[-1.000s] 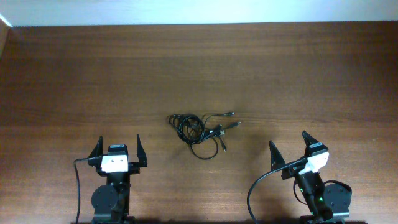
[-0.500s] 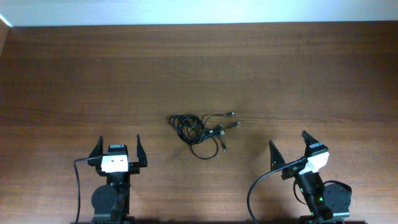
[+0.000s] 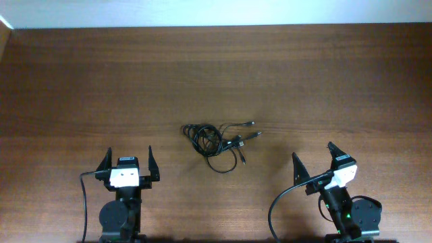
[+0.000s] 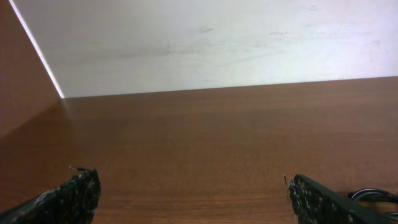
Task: Untangle cables
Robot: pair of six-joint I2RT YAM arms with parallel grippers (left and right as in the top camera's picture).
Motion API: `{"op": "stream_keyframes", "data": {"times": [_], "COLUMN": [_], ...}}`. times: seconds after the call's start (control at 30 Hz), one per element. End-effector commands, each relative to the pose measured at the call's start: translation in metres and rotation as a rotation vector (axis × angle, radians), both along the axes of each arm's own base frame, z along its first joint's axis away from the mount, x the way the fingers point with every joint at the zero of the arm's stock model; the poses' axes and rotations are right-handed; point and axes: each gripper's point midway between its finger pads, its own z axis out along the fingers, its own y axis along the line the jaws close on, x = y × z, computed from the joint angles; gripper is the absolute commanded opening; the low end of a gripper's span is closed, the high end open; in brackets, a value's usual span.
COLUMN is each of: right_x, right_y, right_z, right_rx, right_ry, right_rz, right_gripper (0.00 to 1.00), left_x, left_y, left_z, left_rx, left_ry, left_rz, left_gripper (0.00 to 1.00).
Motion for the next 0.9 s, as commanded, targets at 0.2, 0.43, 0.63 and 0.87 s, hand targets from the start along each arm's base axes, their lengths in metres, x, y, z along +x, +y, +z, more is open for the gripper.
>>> {"op": "stream_keyframes", "data": {"times": [0.2, 0.43, 0.63, 0.87], "right_x": [-0.001, -0.001, -0.001, -0.001], "right_y": [0.005, 0.005, 0.005, 0.005], "right_z": [-0.003, -0.003, -0.003, -0.003], "right_rx": [0.015, 0.015, 0.015, 0.011], "right_ry": [0.014, 0.014, 0.014, 0.012], "right_rz": [0.028, 0.028, 0.028, 0.025], "right_gripper": [0.98, 0.98, 0.98, 0.98], "left_x": [-0.001, -0.001, -0.001, 0.001], "left_y": [0.004, 0.004, 0.004, -0.007], "left_z": [-0.002, -0.002, -0.002, 0.009], "left_rx": [-0.004, -0.004, -0.004, -0.009], "left_ry": [0.006, 0.006, 0.006, -0.036], "left_rz": [0.023, 0.023, 0.023, -0.044], "left_gripper": [0.99, 0.99, 0.99, 0.99]}}
